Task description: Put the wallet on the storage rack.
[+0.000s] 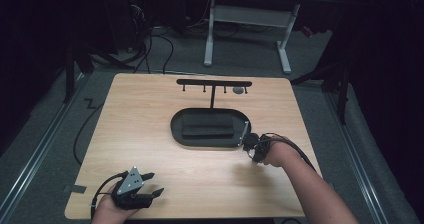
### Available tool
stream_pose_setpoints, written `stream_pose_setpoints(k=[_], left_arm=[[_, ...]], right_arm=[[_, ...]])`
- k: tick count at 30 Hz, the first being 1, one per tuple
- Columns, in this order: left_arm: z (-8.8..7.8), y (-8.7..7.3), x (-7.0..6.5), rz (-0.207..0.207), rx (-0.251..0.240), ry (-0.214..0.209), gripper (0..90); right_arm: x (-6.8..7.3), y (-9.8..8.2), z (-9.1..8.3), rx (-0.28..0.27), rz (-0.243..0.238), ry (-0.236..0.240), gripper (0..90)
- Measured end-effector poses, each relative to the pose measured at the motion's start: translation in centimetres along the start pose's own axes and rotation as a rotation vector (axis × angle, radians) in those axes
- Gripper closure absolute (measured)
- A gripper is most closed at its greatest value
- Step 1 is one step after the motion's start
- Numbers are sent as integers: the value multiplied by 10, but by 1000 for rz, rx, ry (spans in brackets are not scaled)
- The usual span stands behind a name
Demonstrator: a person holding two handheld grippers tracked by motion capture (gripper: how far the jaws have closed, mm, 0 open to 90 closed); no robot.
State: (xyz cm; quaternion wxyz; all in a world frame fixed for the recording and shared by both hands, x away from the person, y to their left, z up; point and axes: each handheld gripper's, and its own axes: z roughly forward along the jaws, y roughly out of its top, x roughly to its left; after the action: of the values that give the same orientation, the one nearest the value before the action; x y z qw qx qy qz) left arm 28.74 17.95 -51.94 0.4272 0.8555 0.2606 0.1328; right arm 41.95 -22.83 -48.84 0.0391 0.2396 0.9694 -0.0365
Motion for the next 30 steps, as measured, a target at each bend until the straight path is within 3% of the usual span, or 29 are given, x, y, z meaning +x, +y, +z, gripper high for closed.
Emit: stream_pose_setpoints(k=[4, 5, 7, 8, 15, 25, 30], left_arm=[[0, 0, 0, -6, 1, 1, 384], [0, 0, 0, -6, 1, 1, 385], [1, 0, 0, -6, 1, 0, 385], [1, 0, -1, -2, 4, -2, 384], [3, 1, -2, 4, 8, -6, 384], [5, 1, -2, 10, 15, -6, 384], [4, 1, -2, 10, 18, -7, 384]], right_arm=[[7, 0, -4, -10, -15, -24, 872], [11, -3, -15, -38, -15, -35, 873], [12, -5, -20, -47, -13, -40, 873], [13, -13, -36, -88, -3, -64, 874], [16, -32, -67, -149, 37, -122, 877], [27, -42, -101, -150, 5, -187, 881], [29, -45, -116, -152, 13, -162, 881]])
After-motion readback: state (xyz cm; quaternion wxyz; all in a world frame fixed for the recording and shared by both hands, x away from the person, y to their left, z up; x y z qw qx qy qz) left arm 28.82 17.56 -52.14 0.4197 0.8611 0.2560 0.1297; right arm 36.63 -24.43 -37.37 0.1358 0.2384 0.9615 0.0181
